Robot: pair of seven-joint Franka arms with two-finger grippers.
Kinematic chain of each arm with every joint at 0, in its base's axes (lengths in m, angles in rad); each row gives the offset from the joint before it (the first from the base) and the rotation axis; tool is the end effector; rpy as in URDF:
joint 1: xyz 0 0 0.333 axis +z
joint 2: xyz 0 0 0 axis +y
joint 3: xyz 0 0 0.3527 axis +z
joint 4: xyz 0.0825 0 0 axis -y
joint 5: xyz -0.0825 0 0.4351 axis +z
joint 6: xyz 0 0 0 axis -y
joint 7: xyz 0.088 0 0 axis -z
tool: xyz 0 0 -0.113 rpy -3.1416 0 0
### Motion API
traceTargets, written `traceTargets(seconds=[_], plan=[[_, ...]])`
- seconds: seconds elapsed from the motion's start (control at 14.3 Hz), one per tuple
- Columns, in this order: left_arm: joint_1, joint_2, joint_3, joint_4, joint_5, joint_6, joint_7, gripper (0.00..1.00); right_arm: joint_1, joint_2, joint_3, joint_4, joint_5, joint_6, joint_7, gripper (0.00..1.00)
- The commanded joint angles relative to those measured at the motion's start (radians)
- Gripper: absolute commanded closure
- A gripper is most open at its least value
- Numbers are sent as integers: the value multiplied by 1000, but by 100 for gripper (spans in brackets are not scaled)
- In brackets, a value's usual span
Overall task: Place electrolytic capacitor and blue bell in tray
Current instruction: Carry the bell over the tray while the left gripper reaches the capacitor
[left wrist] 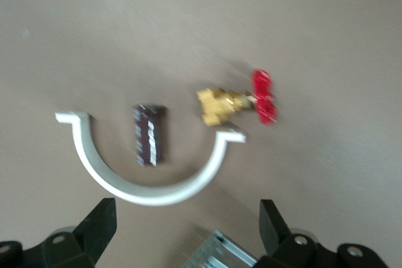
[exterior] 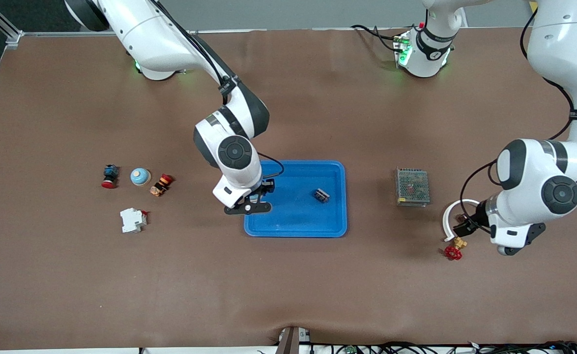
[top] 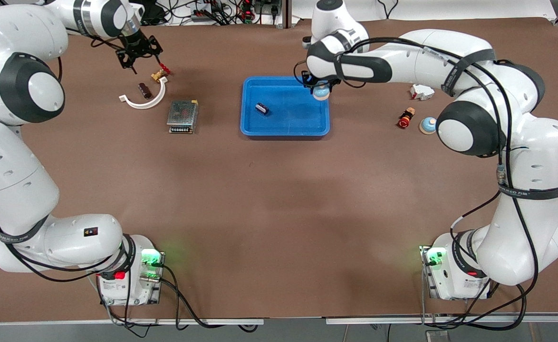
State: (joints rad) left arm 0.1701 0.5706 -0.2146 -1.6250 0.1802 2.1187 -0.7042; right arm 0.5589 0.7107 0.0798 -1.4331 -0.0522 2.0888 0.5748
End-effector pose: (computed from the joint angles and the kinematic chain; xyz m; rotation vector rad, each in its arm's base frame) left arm 0.7412 -0.0047 0.2859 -2.9530 -0.8979 0.0681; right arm 0.6385 0.4562 0.2635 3.1151 0.1139 -0.0744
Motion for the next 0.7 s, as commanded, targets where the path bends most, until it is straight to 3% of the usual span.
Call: traceTargets(seconds=[0.0,0.28,0.63], plan=[[37,41,-11,-4,51,50,14,0,18,-13,-9,-55,12,45,14,59],[74,67,-11,-32,68,87,77,16,64,9,-11,-79,12,82,37,59],[98,100,-9,-58,85,108,109,30,90,32,-11,-105,11,141,54,59]])
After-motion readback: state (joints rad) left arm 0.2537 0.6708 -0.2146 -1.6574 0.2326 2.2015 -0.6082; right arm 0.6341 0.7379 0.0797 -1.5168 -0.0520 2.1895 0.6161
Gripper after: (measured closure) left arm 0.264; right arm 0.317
